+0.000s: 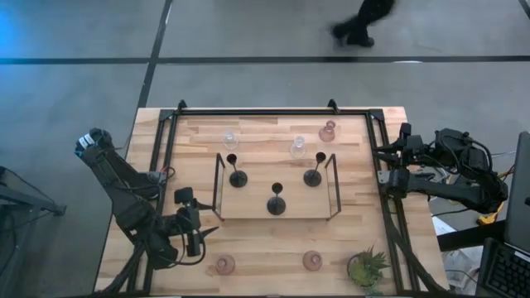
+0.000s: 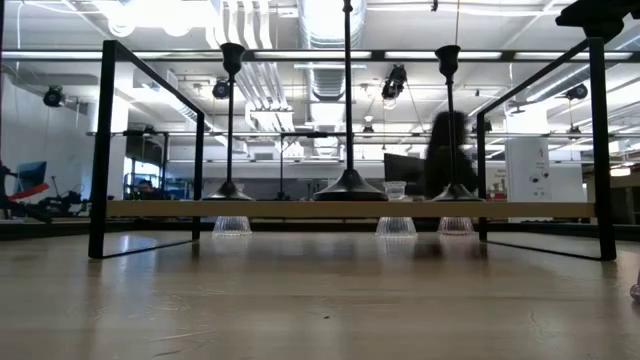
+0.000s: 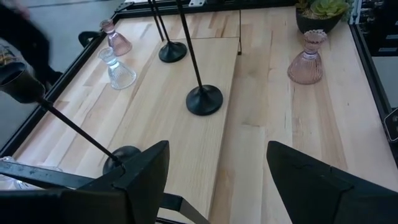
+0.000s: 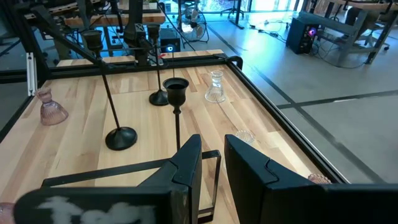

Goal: Pick & Place candle stick holders
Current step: Put the bottom left pink glass candle holder

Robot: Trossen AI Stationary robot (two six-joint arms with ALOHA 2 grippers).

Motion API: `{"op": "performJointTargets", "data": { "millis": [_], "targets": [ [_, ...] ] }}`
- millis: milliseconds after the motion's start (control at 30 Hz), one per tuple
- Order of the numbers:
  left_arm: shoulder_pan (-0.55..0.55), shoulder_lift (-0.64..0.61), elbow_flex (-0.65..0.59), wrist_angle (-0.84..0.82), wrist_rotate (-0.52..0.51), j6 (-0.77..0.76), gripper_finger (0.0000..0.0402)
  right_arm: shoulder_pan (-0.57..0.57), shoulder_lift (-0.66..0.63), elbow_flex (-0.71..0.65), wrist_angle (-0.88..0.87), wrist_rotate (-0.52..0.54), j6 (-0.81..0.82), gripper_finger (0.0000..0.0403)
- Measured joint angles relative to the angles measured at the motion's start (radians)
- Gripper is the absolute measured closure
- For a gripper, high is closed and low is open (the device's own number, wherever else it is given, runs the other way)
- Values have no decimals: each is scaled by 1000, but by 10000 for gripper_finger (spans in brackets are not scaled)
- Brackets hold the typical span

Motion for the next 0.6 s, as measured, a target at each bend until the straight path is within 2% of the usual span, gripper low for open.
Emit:
{"op": "performJointTargets", "data": {
  "millis": [100, 333, 600],
  "targets": [
    [0, 0, 0, 0, 12, -6, 129, 0, 0, 0, 0, 0, 0, 339],
    [-4, 8, 0, 9, 139, -76, 129, 0, 0, 0, 0, 0, 0, 339],
    [-10, 15, -23, -60, 142, -467, 129, 0, 0, 0, 0, 0, 0, 339]
  ]
}}
